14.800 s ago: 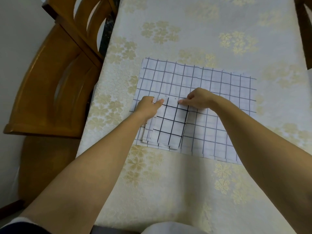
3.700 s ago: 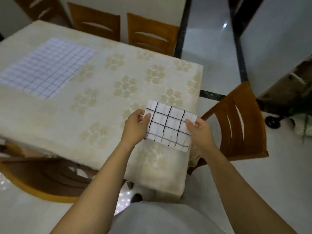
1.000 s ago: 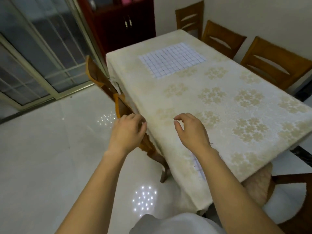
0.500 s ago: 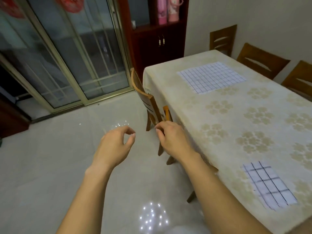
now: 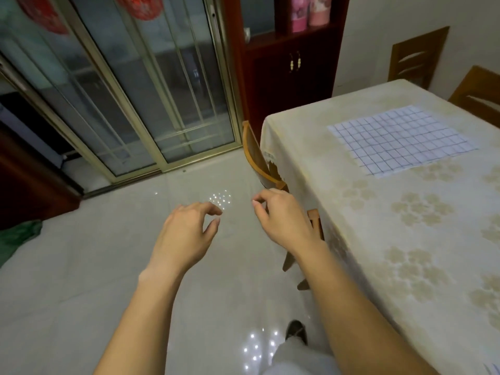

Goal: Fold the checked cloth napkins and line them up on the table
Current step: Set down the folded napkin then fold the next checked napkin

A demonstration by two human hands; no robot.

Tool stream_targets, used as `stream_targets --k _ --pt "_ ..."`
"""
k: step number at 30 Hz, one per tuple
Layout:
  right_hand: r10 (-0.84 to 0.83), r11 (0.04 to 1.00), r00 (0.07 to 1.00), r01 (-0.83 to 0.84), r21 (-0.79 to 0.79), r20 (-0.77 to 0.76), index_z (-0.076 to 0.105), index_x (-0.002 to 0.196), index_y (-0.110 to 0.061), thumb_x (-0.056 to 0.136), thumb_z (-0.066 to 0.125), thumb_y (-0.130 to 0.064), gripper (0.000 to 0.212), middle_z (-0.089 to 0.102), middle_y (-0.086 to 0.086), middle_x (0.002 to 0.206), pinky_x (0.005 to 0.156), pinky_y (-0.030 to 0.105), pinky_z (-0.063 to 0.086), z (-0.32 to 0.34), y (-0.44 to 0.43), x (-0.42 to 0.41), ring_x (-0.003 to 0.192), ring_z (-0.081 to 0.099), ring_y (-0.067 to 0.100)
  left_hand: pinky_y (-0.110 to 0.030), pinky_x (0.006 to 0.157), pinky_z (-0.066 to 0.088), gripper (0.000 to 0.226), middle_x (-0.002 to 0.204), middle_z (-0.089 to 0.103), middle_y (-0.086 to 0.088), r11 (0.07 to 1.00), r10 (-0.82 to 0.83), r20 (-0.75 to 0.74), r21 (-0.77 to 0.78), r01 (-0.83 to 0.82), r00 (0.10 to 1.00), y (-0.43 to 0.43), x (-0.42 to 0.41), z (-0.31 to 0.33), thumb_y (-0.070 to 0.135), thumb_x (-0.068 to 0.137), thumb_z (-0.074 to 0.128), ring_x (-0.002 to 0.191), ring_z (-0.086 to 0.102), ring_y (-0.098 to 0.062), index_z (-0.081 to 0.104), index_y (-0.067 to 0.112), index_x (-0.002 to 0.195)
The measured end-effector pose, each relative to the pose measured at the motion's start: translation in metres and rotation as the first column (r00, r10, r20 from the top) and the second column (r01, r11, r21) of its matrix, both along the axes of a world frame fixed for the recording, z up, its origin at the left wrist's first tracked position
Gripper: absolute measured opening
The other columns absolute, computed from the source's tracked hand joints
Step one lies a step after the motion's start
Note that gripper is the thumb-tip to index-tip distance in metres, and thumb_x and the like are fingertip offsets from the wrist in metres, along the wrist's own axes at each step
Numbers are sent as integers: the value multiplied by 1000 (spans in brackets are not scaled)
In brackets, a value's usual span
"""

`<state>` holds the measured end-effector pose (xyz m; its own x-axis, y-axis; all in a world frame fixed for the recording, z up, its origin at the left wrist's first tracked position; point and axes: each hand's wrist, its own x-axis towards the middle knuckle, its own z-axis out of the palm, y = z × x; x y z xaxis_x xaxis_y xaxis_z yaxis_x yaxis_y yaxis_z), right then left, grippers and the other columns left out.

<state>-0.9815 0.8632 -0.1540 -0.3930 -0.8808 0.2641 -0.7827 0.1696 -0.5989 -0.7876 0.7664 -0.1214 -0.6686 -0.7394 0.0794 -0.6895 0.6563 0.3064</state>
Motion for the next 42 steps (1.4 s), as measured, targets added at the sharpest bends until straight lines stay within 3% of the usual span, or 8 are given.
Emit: stream_targets --k 3,8,13,17,20,28,34,42 --pt "20 1000 999 -20 -5 43 71 112 -17 102 55 -26 20 71 -2 103 83 31 57 2 -51 -28 93 63 11 -36 99 48 26 119 68 13 1000 21 -6 -6 -21 1000 -43 -26 9 34 101 57 114 57 -17 62 31 126" --pt "48 998 995 -53 46 91 69 114 -18 103 55 -26 20 70 -4 104 80 23 55 -1 -118 -53 92 63 8 -33 96 47 25 118 68 13 998 46 -1 36 -46 999 -105 -51 2 37 100 56 116 56 -18 63 31 123" --pt "69 992 994 -78 101 86 70 111 -19 102 55 -27 20 69 -3 103 78 31 57 -14 -186 -64 87 64 10 -37 99 48 24 119 67 14 990 98 -31 103 -94 995 -176 -60 -12 41 100 55 115 55 -17 63 33 121" --pt "61 988 997 -67 142 48 70 111 -20 103 53 -28 20 67 -6 104 63 24 54 -13 -256 -69 70 61 7 -41 109 43 22 118 68 12 993 87 -109 89 -78 990 -248 -67 -19 38 101 57 111 58 -12 66 30 119" --pt "46 989 997 -37 140 -59 69 111 -22 102 54 -29 19 70 -7 105 78 27 55 -6 -320 -71 90 63 11 -40 106 45 23 120 68 10 995 65 -142 78 -55 988 -316 -72 -21 38 101 56 115 57 -15 65 31 120" --pt "-162 980 981 173 103 -106 69 108 -22 101 52 -34 22 70 -4 104 80 39 55 26 -467 -91 93 63 15 -41 98 49 18 114 68 16 996 -1 -175 83 16 984 -489 -75 2 41 100 56 111 59 -15 66 35 115" --pt "-257 950 964 266 161 -74 71 112 -21 102 51 -36 27 71 -7 106 80 32 56 17 -524 -118 90 62 10 -37 98 50 20 118 66 18 980 -129 -114 137 144 985 -569 -116 -6 44 101 55 112 58 -11 64 38 118" --pt "-324 942 946 325 81 -23 70 112 -24 102 51 -39 26 69 -7 104 79 30 56 19 -638 -207 90 62 9 -41 104 47 20 119 66 16 972 -206 -84 94 214 975 -681 -214 6 43 101 54 115 57 -11 65 36 117"
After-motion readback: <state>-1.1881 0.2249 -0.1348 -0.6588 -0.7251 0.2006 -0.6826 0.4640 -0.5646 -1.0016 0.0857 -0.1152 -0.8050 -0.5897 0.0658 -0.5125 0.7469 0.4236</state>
